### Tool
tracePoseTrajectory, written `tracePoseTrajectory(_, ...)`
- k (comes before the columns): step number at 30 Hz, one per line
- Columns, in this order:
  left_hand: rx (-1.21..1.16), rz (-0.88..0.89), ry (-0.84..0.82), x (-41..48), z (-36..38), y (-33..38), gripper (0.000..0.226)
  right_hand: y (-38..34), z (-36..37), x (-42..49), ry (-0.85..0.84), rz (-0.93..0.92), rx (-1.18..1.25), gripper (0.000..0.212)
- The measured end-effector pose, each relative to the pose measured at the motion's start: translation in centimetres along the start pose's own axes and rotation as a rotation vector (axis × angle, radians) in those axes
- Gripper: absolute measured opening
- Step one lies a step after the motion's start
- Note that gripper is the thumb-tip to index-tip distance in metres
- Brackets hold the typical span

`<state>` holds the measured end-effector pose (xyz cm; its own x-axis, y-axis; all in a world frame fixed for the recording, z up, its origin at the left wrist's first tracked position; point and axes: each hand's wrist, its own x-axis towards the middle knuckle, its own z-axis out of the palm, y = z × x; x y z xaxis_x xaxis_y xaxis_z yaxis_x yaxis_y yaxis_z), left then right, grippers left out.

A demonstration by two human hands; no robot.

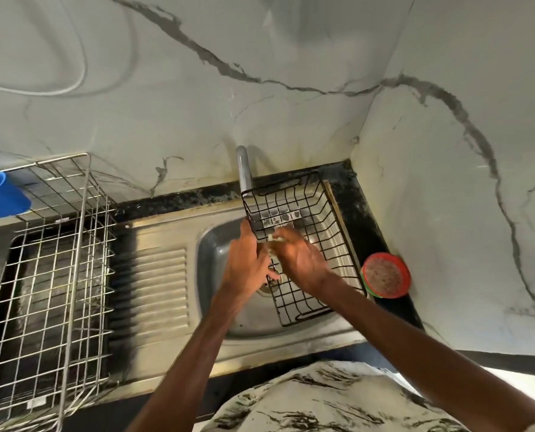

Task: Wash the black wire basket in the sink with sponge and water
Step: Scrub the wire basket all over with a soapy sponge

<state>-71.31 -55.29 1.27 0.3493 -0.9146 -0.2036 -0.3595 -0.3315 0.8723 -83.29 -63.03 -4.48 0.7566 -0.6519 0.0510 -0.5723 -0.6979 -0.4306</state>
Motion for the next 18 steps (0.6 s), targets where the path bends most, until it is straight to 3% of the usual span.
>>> tracePoseTrajectory(4, 0.104, -0.034, 0.035, 0.9, -0.3, -0.8, 0.051, 0.0, 0.7, -2.3, -0.164, -0.084, -0.081, 0.067)
tracePoseTrajectory(9, 0.111, -0.006, 0.015, 0.6, -0.1, -0.9, 0.057, -0.4, 0.0, -4.2, -0.168, -0.071, -0.065, 0.038)
tracePoseTrajectory(12, 0.085, 0.023, 0.001, -0.1, 0.0, -0.9, 0.064, 0.1, -0.4, -4.0, -0.169, -0.076, -0.024, 0.033)
tracePoseTrajectory(18, 0.16, 0.082, -0.072, -0.5, -0.2, -1.0, 0.069, 0.3, -3.1, 0.2, -0.004, -0.023, 0.04, 0.024)
